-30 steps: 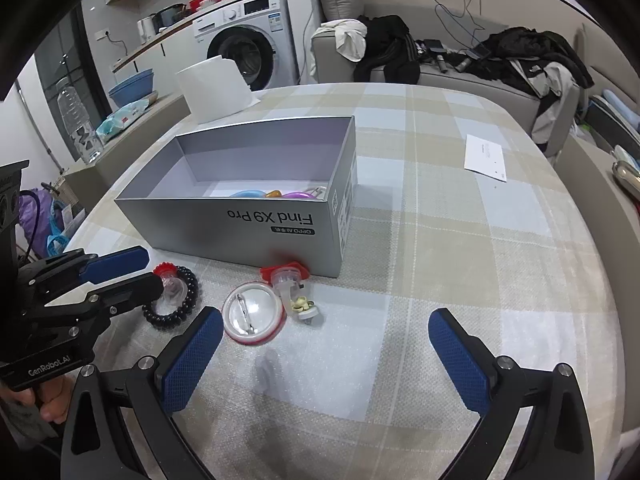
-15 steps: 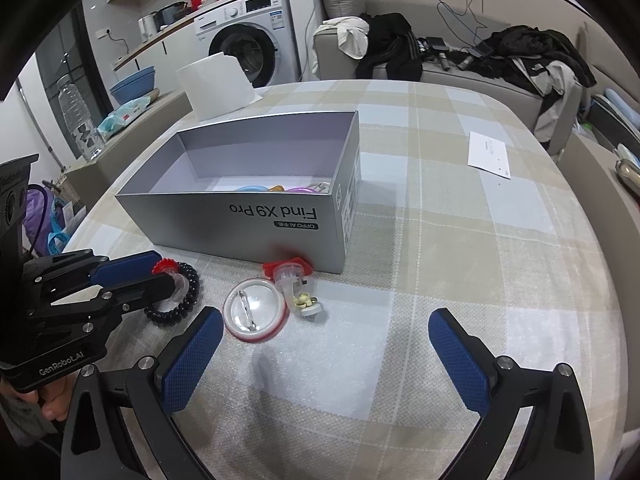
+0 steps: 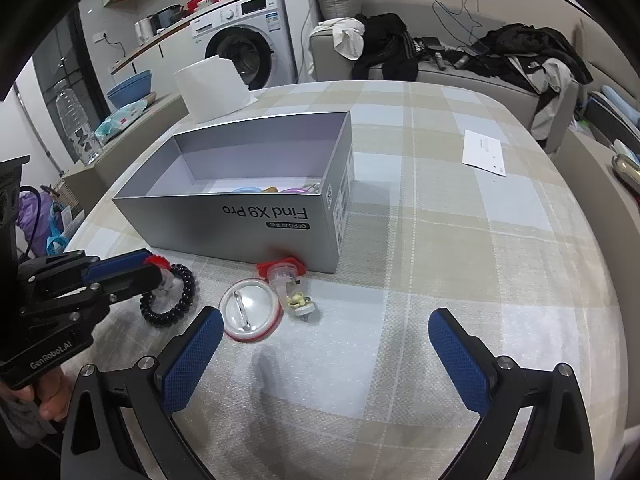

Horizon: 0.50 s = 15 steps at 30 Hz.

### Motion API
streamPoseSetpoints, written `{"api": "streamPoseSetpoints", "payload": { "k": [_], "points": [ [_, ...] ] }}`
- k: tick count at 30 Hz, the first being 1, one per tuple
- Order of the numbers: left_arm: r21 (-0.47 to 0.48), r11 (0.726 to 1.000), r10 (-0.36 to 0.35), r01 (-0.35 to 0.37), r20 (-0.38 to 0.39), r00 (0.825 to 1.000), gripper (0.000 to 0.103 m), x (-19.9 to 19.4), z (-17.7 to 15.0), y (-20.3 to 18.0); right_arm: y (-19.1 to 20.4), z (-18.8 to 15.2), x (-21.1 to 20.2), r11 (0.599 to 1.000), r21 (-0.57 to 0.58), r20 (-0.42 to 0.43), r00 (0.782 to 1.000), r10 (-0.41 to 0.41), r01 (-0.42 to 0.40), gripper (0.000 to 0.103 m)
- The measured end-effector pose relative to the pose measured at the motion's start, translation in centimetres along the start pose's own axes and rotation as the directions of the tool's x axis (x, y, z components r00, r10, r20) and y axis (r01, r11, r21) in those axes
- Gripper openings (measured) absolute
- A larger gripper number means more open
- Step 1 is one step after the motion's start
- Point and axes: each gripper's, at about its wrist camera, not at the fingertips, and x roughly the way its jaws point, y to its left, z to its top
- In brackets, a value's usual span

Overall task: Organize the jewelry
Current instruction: 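Grasp the red charm bracelet with the left tool while the right tool grasps the clear charm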

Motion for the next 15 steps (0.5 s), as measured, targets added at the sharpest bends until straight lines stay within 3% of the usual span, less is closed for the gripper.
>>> {"api": "streamPoseSetpoints", "payload": {
  "k": [4, 6, 8, 11, 15],
  "points": [
    [-0.006, 1.000, 0.003, -0.003, 0.027, 1.000, 0.009, -0.70, 0.12, 0.14, -0.33, 0.11, -0.03, 1.000, 0.014, 0.009, 1.000, -0.014, 0.014, 0.102],
    [-0.011, 1.000, 0.002, -0.002, 0.036, 0.999, 0.009, -0.90, 0.05, 0.24, -0.55, 0.16, 0.10, 1.000, 0.023, 0.005, 1.000, -0.011, 0.011, 0.092],
    [-0.015, 1.000, 0.001, -0.001, 0.039, 0.999, 0.009, -0.93, 0.11, 0.34, -0.77, 0.23, 0.36, 0.999, 0.035, -0.009, 1.000, 0.011, -0.010, 0.072],
    [-0.023, 1.000, 0.004, -0.003, 0.040, 0.999, 0.009, -0.84, 0.14, 0.49, -0.74, 0.34, 0.47, 0.999, 0.040, -0.008, 1.000, 0.025, -0.025, 0.056],
    [-0.023, 1.000, 0.001, 0.000, 0.044, 0.999, 0.009, -0.93, 0.03, 0.46, -0.15, 0.50, 0.50, 0.999, 0.016, -0.002, 0.999, 0.045, -0.045, 0.047]
  ]
}}
